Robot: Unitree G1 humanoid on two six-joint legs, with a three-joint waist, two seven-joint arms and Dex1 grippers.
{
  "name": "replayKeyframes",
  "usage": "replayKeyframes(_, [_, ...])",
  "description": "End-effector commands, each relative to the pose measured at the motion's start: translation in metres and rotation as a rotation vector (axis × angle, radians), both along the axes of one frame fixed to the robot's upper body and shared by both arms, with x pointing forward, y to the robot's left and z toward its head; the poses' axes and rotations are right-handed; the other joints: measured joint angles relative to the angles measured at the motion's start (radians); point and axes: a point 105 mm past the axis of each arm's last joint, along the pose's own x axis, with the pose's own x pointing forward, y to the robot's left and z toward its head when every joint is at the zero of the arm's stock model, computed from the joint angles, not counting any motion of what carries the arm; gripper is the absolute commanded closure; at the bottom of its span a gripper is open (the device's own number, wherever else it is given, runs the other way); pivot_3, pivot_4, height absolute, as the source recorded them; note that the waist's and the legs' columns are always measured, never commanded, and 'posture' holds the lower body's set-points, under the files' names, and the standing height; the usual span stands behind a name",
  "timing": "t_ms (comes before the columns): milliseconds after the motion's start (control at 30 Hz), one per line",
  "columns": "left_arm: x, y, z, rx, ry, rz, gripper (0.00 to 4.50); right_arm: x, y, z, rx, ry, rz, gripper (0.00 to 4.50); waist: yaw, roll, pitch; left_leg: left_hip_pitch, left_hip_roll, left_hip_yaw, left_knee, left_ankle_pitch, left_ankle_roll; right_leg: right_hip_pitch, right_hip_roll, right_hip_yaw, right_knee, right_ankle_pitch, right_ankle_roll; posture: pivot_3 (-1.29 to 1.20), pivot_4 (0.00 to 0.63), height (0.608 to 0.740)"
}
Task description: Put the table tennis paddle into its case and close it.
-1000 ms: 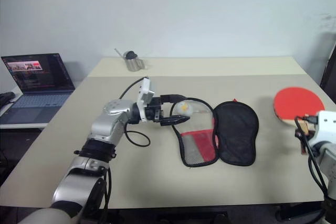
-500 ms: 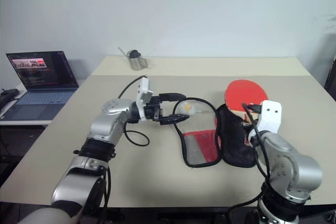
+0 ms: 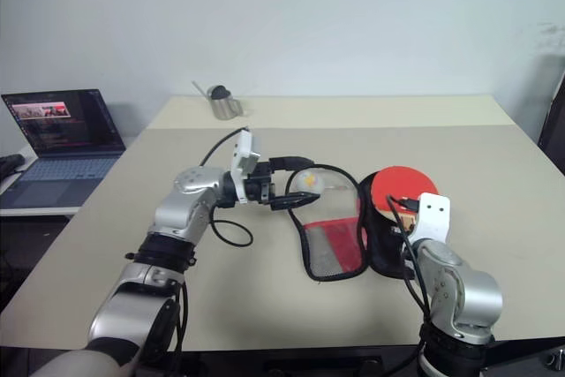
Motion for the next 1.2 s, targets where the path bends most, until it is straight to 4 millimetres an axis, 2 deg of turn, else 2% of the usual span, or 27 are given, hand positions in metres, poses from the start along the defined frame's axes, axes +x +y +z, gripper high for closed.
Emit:
replayKeyframes(33, [-0.003,-0.002,0.017,-0.023,-0.068,-0.015,0.0,0.007,-0.001,0.011,-0.023,-0.069,-0.002,3.39,0.0,0.0,0.0,0.0,0.0,0.0,0.0,0.0,0.0,0.0,0.0,0.0,0.0,0.0,0.0,0.0,0.15,0.74])
replayKeyframes(533, [-0.003,-0.002,0.016,-0.025,-0.067,-0.019,0.0,0.002,0.011,0.005,-0.022,-0.038,0.013,3.39,0.0,0.0,0.0,0.0,0.0,0.0,0.0,0.0,0.0,0.0,0.0,0.0,0.0,0.0,0.0,0.0,0.15,0.74])
replayKeyframes(933, [-0.002,-0.003,0.016,-0.025,-0.069,-0.02,0.0,-0.002,0.015,-0.009,0.021,0.008,0.003,3.39,0.001,0.0,0.0,0.0,0.0,0.0,0.0,0.0,0.0,0.0,0.0,0.0,0.0,0.0,0.0,0.0,0.15,0.74])
replayKeyframes(1100, [-0.002,-0.002,0.015,-0.025,-0.069,-0.014,0.0,-0.004,0.014,-0.005,0.012,-0.01,-0.009,1.73,0.001,0.0,0.0,0.0,0.0,0.0,0.0,0.0,0.0,0.0,0.0,0.0,0.0,0.0,0.0,0.0,0.15,0.74])
replayKeyframes(1200, [-0.001,0.0,0.014,-0.025,-0.068,0.0,0.0,-0.005,0.016,0.011,0.0,-0.064,-0.002,0.75,0.001,0.0,0.0,0.0,0.0,-0.001,0.0,0.0,0.0,0.0,0.0,0.0,0.0,0.0,0.0,0.0,0.15,0.74])
